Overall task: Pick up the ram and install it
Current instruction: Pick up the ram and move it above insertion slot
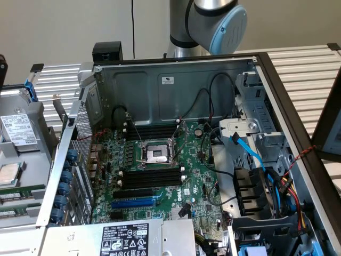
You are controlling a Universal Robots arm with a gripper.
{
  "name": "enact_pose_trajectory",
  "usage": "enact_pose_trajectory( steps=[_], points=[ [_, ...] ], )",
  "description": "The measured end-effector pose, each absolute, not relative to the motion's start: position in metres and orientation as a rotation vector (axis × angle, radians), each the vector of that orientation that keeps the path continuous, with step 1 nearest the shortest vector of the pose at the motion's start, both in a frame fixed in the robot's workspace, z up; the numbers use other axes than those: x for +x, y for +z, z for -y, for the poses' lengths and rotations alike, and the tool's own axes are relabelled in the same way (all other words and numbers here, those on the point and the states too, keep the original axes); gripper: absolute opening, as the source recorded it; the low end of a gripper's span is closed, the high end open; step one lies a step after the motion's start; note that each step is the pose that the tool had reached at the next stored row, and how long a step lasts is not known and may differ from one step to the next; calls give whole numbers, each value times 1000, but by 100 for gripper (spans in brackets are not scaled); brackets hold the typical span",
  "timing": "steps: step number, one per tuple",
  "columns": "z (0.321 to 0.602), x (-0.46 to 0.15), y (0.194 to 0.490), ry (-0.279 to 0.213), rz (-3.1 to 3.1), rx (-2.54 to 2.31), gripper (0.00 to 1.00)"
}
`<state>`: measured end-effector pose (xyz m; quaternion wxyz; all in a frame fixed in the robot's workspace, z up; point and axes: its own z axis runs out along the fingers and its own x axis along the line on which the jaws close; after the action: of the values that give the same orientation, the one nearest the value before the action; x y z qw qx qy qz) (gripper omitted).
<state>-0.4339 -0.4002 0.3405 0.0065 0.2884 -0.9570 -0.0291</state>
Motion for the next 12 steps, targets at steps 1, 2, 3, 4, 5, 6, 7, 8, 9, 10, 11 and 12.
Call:
enact_pose_trajectory(
  steps=[1,2,3,4,5,6,7,8,9,10,11,12],
  points=[
    [400,-434,340,-91,2985,929,11],
    [400,-434,339,-91,2975,956,11],
    [400,-434,338,-91,2966,982,11],
    [400,-434,337,-91,2956,1009,11],
    [400,-434,335,-91,2947,1036,11],
    [400,-434,334,-91,2936,1062,11],
    [400,-434,332,-90,2926,1090,11],
    [400,-434,331,-90,2915,1115,11],
    [400,-434,329,-90,2904,1142,11],
    [400,-434,327,-89,2893,1169,11],
    [400,-434,325,-89,2882,1195,11],
    [400,-434,322,-88,2859,1247,11]
  ],
)
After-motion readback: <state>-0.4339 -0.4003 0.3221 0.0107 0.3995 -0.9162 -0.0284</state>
